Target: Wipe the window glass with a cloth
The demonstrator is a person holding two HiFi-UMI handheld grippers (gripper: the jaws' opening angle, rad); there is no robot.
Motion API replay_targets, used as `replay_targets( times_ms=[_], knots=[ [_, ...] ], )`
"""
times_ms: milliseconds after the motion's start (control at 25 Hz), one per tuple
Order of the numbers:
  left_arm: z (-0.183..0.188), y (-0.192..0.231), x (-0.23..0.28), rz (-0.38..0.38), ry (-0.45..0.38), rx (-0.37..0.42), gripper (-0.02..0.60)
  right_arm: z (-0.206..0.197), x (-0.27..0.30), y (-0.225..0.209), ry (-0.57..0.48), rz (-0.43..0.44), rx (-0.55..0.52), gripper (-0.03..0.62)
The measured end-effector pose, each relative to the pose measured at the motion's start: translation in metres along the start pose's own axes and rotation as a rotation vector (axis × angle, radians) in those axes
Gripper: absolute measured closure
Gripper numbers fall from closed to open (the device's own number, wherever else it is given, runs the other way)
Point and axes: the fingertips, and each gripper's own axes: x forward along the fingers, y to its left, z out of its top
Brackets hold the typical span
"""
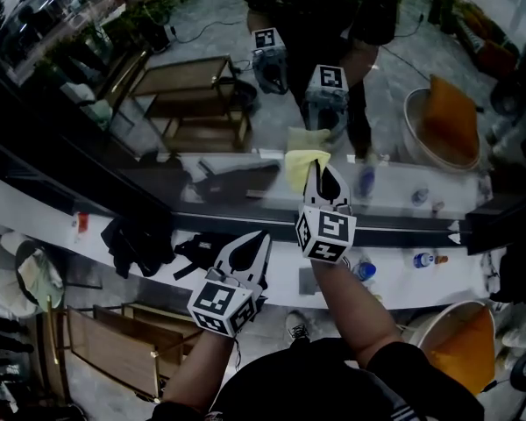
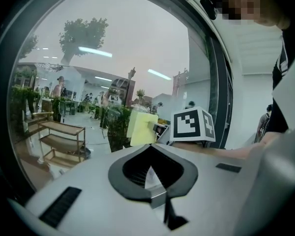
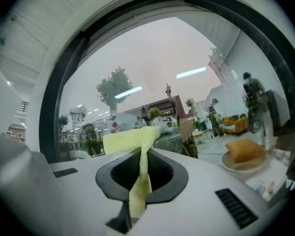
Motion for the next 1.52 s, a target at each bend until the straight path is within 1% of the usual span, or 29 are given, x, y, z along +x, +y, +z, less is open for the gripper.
replay_targets(
  times_ms=[200,400,560,680,800,960,1160,1280,1400,1520],
  knots=[
    [-0.004,-0.008,-0.003,-0.008,-0.007,0.004,0.577,-0.004,0.0,0.011,0.034,0.069,-0.014,0.556],
    [-0.005,-0.008,-0.013,0.0,-0.002,-0.001,0.577,0.002,-0.013,0.026,0.031,0.113,-0.044,0.554],
    [-0.007,-0.013,-0.02,-0.023,-0.004,0.001,0.577,0.009,-0.032,0.03,0.033,0.137,-0.062,0.554],
    [-0.008,-0.026,-0.02,-0.054,-0.005,-0.008,0.577,0.016,-0.052,0.023,0.038,0.148,-0.047,0.554],
    [-0.016,-0.052,-0.02,-0.119,0.003,-0.014,0.577,0.023,-0.084,0.008,0.056,0.157,-0.02,0.554],
    [-0.04,-0.095,-0.022,-0.228,0.043,0.003,0.577,0.035,-0.14,-0.022,0.074,0.15,-0.038,0.554],
    [-0.058,-0.146,-0.039,-0.311,0.079,0.012,0.577,0.034,-0.213,-0.053,0.117,0.136,-0.061,0.554],
    [-0.063,-0.176,-0.047,-0.34,0.09,0.024,0.577,0.034,-0.258,-0.075,0.12,0.106,-0.04,0.554],
    [-0.069,-0.21,-0.053,-0.341,0.096,0.009,0.577,0.035,-0.308,-0.103,0.134,0.08,-0.008,0.554],
    [-0.075,-0.249,-0.057,-0.346,0.106,0.004,0.577,0.039,-0.353,-0.122,0.15,0.075,0.002,0.554]
  ],
)
